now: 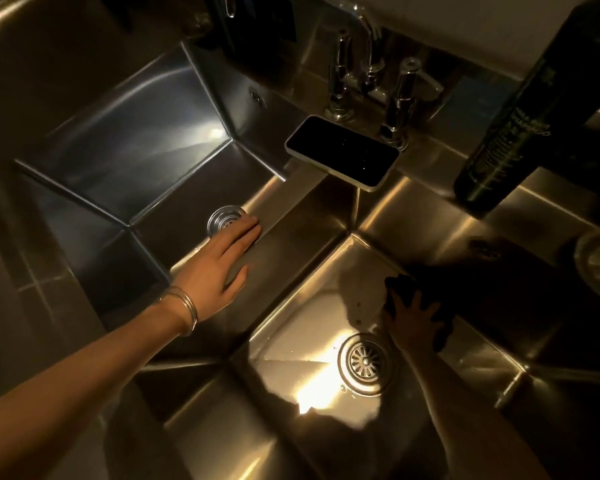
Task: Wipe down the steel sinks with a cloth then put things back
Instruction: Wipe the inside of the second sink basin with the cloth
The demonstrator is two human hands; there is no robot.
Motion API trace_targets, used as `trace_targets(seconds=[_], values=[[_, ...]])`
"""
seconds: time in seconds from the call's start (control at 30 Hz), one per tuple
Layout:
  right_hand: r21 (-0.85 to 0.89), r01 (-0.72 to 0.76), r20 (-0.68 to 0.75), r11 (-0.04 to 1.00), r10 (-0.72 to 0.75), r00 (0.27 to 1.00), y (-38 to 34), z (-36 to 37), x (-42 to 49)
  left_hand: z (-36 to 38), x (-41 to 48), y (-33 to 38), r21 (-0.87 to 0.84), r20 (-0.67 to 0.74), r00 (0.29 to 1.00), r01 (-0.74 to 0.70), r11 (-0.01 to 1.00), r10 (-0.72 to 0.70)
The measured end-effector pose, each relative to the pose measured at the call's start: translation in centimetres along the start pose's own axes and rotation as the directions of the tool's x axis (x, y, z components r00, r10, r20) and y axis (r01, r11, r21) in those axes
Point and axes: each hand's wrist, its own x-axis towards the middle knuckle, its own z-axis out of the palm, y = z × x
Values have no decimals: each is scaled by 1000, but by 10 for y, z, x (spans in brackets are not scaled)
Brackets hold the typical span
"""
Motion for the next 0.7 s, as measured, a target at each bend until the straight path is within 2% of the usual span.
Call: trace_targets(seconds=[0.1,0.17,0.23,0.3,0.37,0.4,0.43,0.47,0.53,0.6,0.67,0.7], values=[[101,14,-115,995,-2,993,-35,-5,23,2,1,-1,9,-8,1000,11,1000,-11],[52,57,-87,997,-52,995,-60,-7,34,3,1,-1,-1,-15,1000,8,1000,-8],[-103,201,-72,974,-209,975,-71,-6,35,2,1,0,-9,-20,1000,6,1000,-6],[-284,371,-8,884,-390,921,-64,-9,25,1,1,1,-16,-17,1000,14,1000,-15],[-334,502,41,798,-519,853,-47,-3,21,0,1,3,-18,-20,999,28,999,-29],[-309,534,79,787,-539,839,-41,-3,24,-1,1,4,-20,-22,999,29,999,-30],[-288,536,92,794,-534,840,-39,-7,30,-3,2,5,-23,-23,999,29,999,-30],[-263,500,30,825,-511,859,-43,-8,39,-7,2,5,-28,-23,999,29,999,-30],[-113,341,-89,933,-351,932,-69,-15,54,-10,3,8,-44,-23,999,29,999,-30],[14,207,-190,978,-201,961,-101,-20,66,-11,2,8,-45,-24,999,34,998,-35],[11,172,-86,985,-170,982,-122,-19,75,-10,2,10,-40,-24,999,34,999,-35],[-31,207,-49,978,-208,977,-124,-17,75,-10,3,10,-44,-19,999,34,998,-34]])
